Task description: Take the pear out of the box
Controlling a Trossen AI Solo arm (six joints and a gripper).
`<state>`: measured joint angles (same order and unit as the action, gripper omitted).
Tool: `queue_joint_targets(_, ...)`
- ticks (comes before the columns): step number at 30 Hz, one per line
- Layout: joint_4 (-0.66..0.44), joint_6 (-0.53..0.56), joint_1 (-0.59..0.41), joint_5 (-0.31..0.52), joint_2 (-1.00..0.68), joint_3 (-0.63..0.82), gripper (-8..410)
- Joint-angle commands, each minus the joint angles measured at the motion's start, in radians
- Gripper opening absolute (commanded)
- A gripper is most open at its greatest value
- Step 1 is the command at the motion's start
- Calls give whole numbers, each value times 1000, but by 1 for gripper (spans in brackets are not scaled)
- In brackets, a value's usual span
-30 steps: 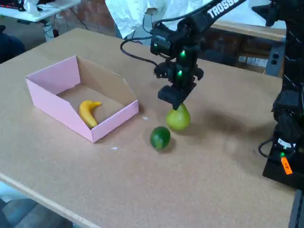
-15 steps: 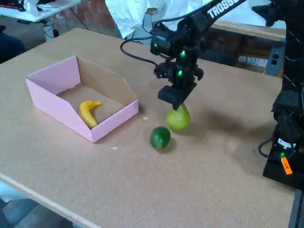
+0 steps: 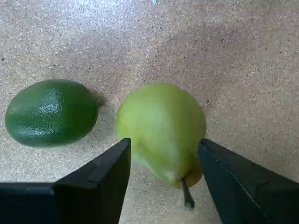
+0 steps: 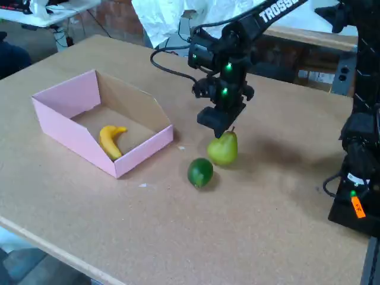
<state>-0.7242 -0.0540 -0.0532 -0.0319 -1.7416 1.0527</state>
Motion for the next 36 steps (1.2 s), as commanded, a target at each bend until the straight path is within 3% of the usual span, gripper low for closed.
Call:
queue_joint_targets(1,-3,1,0,-6,1,0,204)
queue_joint_targets(12,-45,5,0,-5,1,23,204)
queue_joint_targets(36,-418,5,2,6,1,322,204)
